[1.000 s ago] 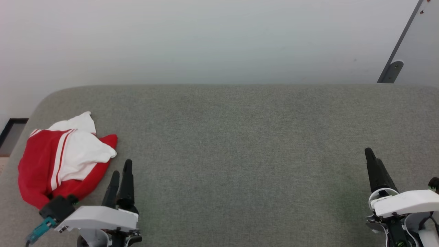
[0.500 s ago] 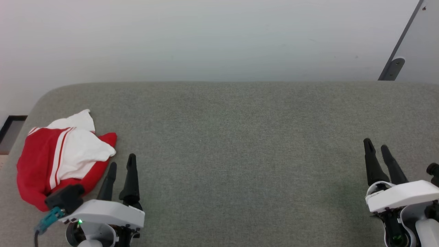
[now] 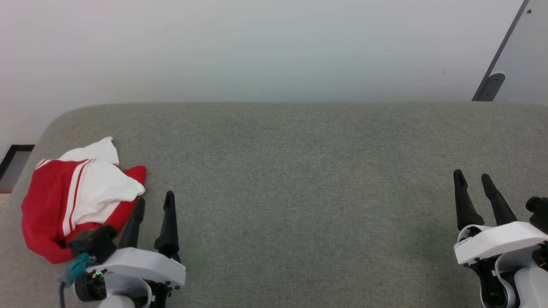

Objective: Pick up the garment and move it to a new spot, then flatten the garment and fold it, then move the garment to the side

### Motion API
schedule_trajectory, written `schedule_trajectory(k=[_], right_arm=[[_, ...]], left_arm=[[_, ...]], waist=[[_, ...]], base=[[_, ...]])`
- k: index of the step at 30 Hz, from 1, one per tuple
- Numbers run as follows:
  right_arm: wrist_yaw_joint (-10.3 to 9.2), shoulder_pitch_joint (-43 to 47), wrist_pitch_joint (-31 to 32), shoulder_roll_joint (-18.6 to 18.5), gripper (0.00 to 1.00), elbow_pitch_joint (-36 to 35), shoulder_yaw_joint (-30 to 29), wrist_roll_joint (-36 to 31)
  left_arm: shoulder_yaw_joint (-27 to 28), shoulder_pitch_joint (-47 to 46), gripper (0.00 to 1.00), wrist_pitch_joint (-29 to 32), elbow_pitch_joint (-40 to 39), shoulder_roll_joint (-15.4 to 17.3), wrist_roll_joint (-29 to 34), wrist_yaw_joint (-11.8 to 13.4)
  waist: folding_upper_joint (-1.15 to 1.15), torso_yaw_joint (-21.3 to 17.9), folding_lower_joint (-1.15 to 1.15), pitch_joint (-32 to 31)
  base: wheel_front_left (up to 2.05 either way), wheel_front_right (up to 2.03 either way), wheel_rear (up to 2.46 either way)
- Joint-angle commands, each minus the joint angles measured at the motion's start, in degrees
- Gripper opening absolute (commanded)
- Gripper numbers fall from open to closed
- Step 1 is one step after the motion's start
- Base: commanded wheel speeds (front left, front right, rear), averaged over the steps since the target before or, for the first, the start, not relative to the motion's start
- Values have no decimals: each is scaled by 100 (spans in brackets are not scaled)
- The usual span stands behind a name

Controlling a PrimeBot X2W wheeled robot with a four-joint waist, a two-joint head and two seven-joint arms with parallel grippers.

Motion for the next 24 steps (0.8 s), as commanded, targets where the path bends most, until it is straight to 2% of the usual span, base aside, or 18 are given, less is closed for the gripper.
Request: schedule_trajectory(k=[1,16,24], right_arm=[[-4,-152,-57,-56,100,4,-3,-193],[-5,-301,-267,-69,100,240,5,-1069],[-6,-343,-370,-38,100,384,-64,-1084]], left_arm=[[-27,-133,100,-61,-27,58,176,40],[-177,-197,100,-268,188,178,980,169],[-137,-214,100,-367,286,129,1203,105]], waist=[[0,3,0,-4],[0,14,0,-46],[0,20,0,-71]], base=[[0,0,0],[0,0,0],[0,0,0]])
